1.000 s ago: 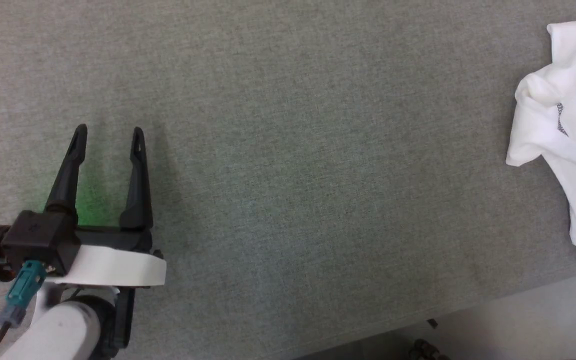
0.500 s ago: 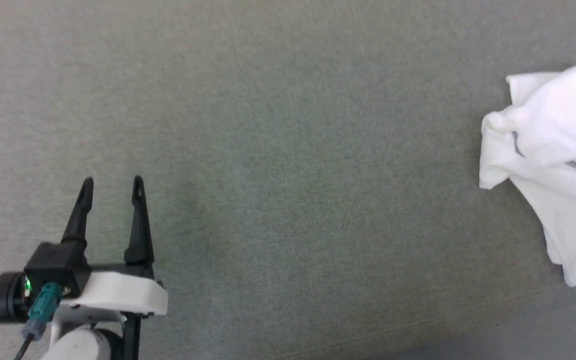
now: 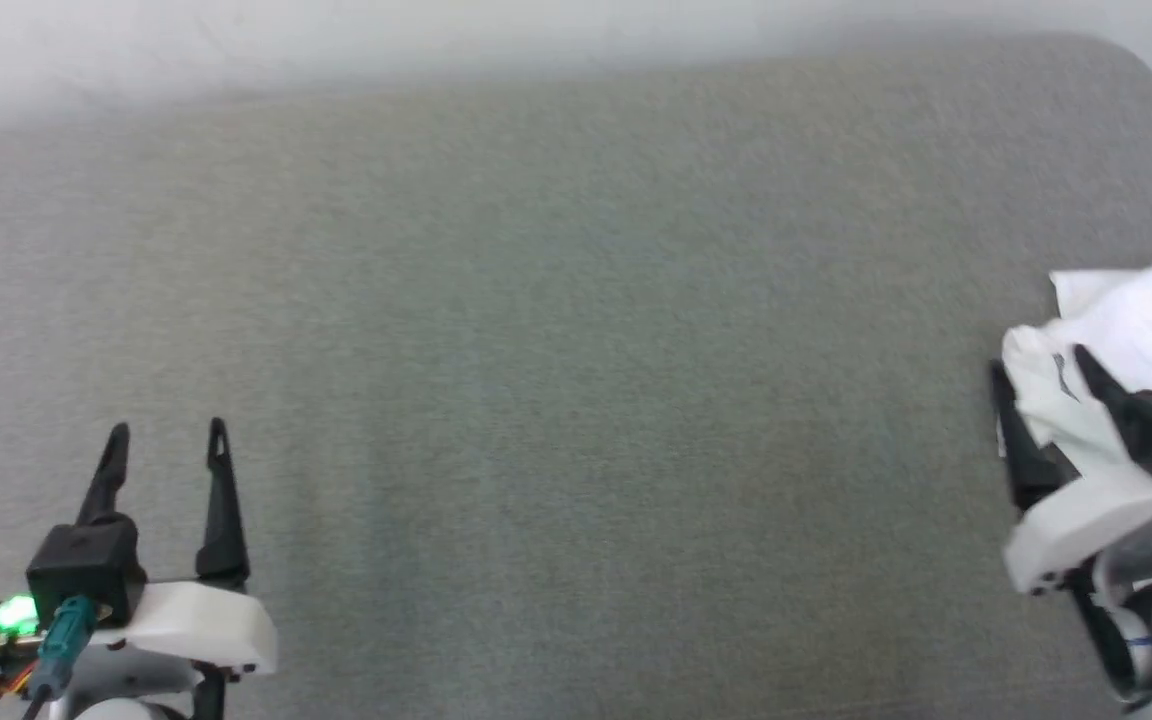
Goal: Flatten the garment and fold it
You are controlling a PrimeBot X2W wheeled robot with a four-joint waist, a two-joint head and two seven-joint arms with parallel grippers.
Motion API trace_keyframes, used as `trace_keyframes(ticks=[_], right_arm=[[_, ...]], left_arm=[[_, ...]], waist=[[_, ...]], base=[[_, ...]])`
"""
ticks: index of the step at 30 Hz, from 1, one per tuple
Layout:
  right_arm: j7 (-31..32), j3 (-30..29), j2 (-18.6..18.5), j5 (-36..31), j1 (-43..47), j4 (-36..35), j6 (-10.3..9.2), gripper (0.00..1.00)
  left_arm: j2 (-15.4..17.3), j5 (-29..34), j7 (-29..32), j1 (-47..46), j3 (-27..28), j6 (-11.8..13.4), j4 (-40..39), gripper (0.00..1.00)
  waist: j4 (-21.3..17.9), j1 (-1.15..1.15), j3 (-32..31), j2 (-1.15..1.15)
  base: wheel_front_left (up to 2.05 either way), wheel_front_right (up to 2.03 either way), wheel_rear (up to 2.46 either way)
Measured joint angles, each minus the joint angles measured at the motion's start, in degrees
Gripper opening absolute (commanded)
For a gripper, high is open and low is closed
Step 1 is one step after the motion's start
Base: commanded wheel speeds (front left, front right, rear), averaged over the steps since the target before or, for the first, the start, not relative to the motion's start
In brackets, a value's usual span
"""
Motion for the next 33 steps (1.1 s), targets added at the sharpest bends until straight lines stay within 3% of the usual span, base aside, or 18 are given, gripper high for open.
trace_keyframes(ticks=[8, 18, 25, 33], right_arm=[[2.81, 5.05, 4.14, 4.34, 0.02, -7.92, 0.0, 1.0], [2.53, 2.64, 6.34, 4.52, 8.76, -12.87, 0.0, 1.0], [1.19, 1.21, 8.5, 4.45, 11.82, -12.69, 0.0, 1.0], [1.19, 0.9, 9.33, 4.35, 12.87, -13.0, 0.0, 1.0]], left_arm=[[2.83, 0.07, 0.11, 2.11, 0.71, 0.01, 1.69, 1.0], [2.18, -1.14, 0.02, 5.36, -0.31, -0.22, 1.64, 1.0], [-0.85, -2.6, -2.88, 6.35, -1.11, -3.7, 1.16, 1.0], [-2.94, -0.04, -4.55, 6.37, 0.05, -7.19, 3.31, 1.0]], waist=[[3.51, 0.0, -4.39, 0.0], [4.36, 0.0, -8.11, 0.0], [4.36, 0.01, -9.62, 0.0], [5.04, 0.0, -10.7, 0.0]], base=[[0.0, 0.0, 0.0], [0.0, 0.0, 0.0], [0.0, 0.0, 0.0], [0.0, 0.0, 0.0]])
